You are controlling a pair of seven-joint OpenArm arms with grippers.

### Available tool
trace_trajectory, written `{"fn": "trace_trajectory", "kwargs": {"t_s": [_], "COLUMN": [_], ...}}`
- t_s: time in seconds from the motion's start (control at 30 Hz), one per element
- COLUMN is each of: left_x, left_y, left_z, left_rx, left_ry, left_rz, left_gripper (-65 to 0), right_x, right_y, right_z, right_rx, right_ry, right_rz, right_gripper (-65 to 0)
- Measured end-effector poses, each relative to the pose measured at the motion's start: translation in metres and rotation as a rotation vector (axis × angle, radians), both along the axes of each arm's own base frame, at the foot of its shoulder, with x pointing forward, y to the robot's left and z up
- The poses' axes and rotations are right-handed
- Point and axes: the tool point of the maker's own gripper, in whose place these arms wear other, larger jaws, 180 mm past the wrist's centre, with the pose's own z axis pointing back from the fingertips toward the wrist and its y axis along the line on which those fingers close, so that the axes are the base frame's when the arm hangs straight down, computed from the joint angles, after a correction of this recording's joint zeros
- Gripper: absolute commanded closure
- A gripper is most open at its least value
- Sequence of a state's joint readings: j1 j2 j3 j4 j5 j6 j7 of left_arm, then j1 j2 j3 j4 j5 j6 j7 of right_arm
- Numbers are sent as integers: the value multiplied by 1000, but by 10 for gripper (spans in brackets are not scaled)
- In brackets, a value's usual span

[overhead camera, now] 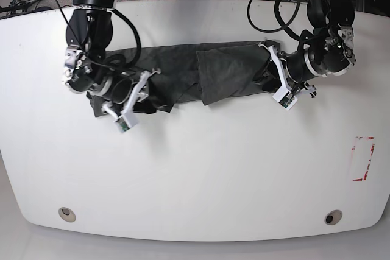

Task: Fold the T-shirt properly
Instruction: 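Fold the band end with the right gripper toward the left gripper, then grasp both band ends and fold them together into a bundle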

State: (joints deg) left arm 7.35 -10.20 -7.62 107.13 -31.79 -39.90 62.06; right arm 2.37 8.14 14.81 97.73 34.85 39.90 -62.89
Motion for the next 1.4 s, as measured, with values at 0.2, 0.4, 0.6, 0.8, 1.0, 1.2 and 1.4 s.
{"fn": "trace_trajectory", "kwargs": {"t_s": [0.2,0.4,0.6,0.8,1.0,1.2,1.4], "left_x": [-1,-9,-6,-13,-13,-13,-13], "left_y": [4,9,8,11,11,12,13], "left_z": [-19,-39,-37,-56,-57,-58,-58], "left_rx": [-9,-4,-16,-25,-27,-26,-22], "left_ry": [64,136,127,192,196,198,199], "left_rz": [16,29,33,48,48,49,49], "left_gripper": [-161,-39,-32,-31,-32,-33,-35], "right_x": [12,13,-1,-7,-8,-6,-9], "right_y": [-93,-163,-202,-192,-162,-137,-108], "right_z": [7,-18,-51,-67,-76,-80,-77], "right_rx": [-30,20,63,100,188,256,198], "right_ry": [19,133,282,333,313,300,294], "right_rz": [-249,-409,-488,-485,-464,-454,-352], "right_gripper": [-547,-545,-545,-545,-545,-545,-504]}}
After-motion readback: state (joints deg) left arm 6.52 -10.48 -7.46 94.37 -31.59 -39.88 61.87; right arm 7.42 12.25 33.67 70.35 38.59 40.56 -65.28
